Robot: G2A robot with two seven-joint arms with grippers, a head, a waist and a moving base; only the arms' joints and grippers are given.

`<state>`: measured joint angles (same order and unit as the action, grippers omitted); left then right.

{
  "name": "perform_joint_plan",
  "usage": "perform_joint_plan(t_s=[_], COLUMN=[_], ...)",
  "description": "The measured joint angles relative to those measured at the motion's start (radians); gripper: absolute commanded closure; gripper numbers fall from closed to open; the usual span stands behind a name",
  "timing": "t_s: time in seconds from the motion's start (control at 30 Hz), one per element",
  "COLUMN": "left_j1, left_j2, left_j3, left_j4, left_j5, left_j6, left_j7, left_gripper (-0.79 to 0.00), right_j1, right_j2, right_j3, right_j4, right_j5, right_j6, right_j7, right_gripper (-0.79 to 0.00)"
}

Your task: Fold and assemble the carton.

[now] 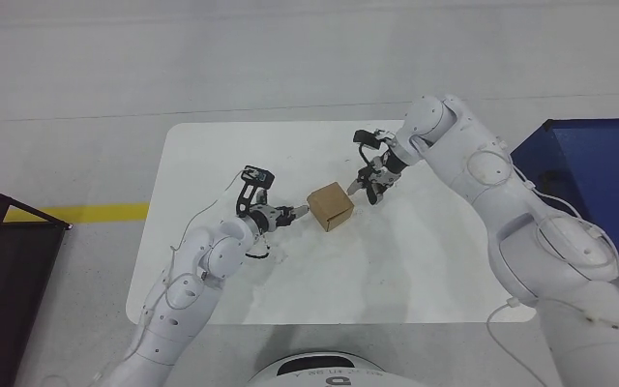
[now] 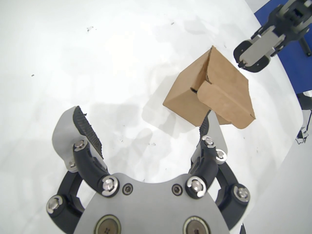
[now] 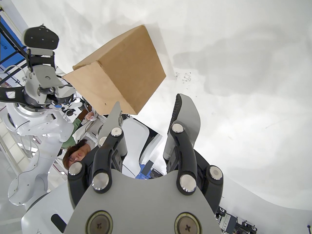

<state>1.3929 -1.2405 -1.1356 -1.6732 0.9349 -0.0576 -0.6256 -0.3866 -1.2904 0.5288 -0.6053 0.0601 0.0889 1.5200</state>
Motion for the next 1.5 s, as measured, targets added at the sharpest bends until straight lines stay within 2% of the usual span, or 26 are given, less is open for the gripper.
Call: perform_joint_plan(t_s=[0.2, 0.47, 0.77, 1.03, 1.3, 1.5], left_j1=[-0.011, -0.036, -0.058, -0.008, 0.053, 0.043], left_j2=[-0.004, -0.01, -0.019, -0.007, 0.005, 0.005], left_j3=[0.025, 0.06, 0.084, 0.024, -0.037, -0.026], left_j4=[0.009, 0.03, 0.041, 0.026, -0.024, -0.026], left_j5=[0.013, 0.026, 0.012, -0.032, -0.084, -0.08], left_j6=[0.018, 0.025, 0.068, 0.043, 0.014, 0.019], left_j7=[0.002, -0.004, -0.012, 0.0, 0.018, 0.001], left_gripper=[-0.785, -0.785, -0.785, -0.785, -0.785, -0.785], right_j1=[-0.001, -0.002, 0.009, 0.018, 0.023, 0.023], right_j2=[-0.006, -0.03, -0.058, -0.075, -0.089, -0.096], right_j3=[0.001, -0.017, -0.035, -0.035, -0.033, -0.033], right_j4=[0.001, 0.003, 0.032, 0.068, 0.092, 0.095], right_j5=[-0.001, -0.021, -0.04, -0.04, -0.043, -0.054], right_j6=[-0.019, 0.009, 0.01, -0.005, -0.011, -0.014], right_j7=[0.011, -0.011, -0.007, -0.007, -0.007, -0.01], right_gripper=[-0.477, -0.505, -0.499, -0.483, -0.508, -0.517])
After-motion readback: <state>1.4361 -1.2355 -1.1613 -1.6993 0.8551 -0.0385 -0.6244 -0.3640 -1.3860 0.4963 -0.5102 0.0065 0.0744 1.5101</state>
